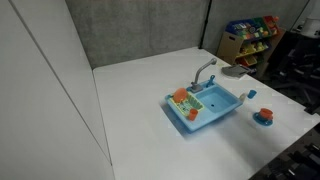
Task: Put the orange mug in the blue mug
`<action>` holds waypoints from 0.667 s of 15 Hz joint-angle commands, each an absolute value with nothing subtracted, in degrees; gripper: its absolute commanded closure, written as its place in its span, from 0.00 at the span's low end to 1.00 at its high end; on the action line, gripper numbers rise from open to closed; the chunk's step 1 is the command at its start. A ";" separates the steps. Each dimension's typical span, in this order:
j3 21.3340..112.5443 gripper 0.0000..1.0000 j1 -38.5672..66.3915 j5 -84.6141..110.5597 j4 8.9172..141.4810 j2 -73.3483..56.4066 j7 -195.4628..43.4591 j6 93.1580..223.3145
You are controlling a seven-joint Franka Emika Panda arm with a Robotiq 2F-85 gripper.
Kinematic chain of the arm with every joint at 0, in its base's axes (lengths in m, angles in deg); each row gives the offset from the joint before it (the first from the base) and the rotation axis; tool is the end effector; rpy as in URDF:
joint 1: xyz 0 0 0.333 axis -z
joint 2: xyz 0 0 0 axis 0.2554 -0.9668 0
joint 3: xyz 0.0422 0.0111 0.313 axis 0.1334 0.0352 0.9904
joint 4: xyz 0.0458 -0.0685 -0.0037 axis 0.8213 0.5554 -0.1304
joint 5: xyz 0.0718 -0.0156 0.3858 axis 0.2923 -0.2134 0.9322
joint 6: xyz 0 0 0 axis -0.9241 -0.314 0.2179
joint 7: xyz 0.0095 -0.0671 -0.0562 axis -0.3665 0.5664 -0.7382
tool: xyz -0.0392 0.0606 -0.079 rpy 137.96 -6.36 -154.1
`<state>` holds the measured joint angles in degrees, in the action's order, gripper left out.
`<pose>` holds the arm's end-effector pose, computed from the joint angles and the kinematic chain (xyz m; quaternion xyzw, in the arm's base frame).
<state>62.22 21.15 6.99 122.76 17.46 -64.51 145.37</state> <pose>0.4287 -0.1218 0.3518 0.9710 -0.2208 -0.0763 0.0511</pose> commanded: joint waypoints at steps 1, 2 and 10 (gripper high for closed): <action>63.23 0.00 22.18 7.18 122.75 17.43 -64.69 145.31; 63.23 0.00 22.18 7.18 122.78 17.43 -64.69 145.31; 66.07 0.00 20.74 6.59 124.10 23.45 -68.64 146.10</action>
<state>64.85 21.04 6.98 122.90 19.03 -65.96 146.10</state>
